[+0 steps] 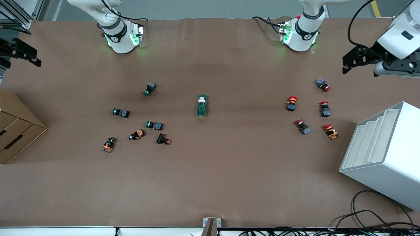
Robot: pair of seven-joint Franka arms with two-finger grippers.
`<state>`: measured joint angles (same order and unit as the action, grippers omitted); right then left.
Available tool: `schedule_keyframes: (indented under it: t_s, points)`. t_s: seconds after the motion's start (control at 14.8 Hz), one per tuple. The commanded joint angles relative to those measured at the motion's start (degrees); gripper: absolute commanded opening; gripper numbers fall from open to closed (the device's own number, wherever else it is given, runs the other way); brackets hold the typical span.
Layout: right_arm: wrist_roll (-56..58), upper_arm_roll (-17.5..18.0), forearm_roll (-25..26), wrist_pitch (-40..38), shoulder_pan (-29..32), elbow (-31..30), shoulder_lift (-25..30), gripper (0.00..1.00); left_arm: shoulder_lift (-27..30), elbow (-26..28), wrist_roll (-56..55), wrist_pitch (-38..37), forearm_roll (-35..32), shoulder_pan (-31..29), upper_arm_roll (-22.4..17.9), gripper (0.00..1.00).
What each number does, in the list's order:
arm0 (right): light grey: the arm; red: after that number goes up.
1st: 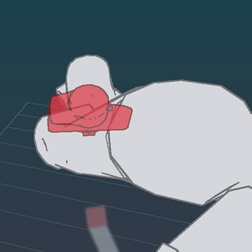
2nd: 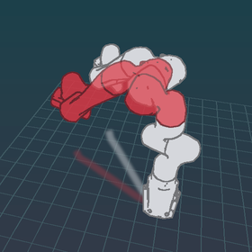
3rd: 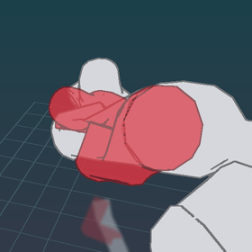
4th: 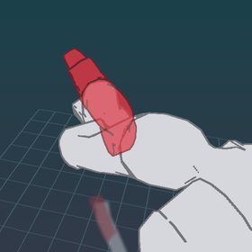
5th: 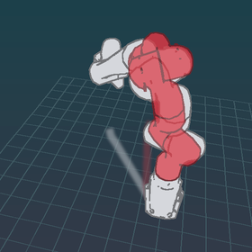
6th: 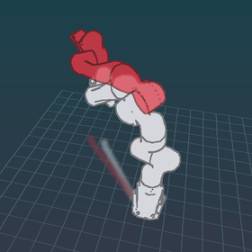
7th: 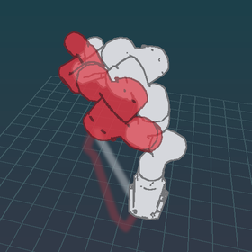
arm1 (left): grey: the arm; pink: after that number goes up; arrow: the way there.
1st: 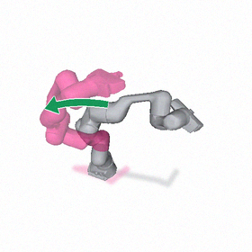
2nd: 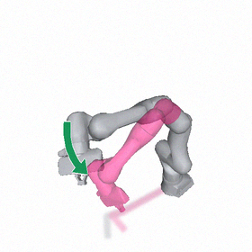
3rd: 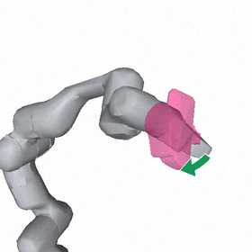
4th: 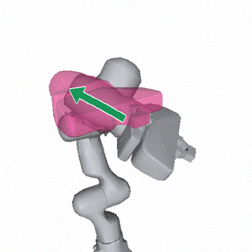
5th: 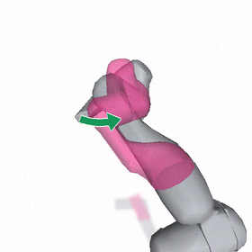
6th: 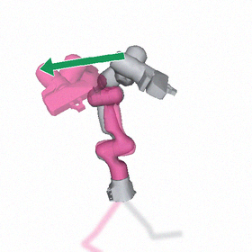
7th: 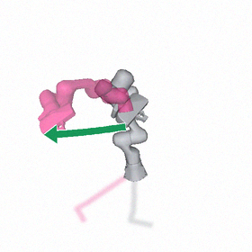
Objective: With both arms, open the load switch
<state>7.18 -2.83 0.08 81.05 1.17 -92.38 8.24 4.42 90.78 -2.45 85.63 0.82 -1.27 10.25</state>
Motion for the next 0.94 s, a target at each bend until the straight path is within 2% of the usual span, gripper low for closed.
schedule_keyframes:
  t_s: [0.0, 0.54, 0.67, 0.88]
  points:
    - [0.73, 0.37, -0.87, 1.12, 0.32, -2.72, 2.48, 1.00, 1.12, 1.33, -0.36, -0.12, 0.67, -3.55, 2.31, 1.00]
    - [0.20, 0.11, -0.43, 0.77, 0.24, -1.76, 2.31, 1.00, 1.12, 0.63, -1.94, -0.12, 0.59, -2.33, 1.44, 1.00]
    - [0.29, 0.11, -0.25, 0.68, 0.41, -1.32, 2.22, 1.00, 1.03, 0.28, -1.33, -0.20, 0.85, -1.98, -0.31, 1.00]
    - [0.02, -0.07, -0.34, 0.51, 0.50, 0.00, 1.52, 1.00, -1.50, -2.09, -1.15, -1.34, 0.94, -2.41, -1.02, 1.00]
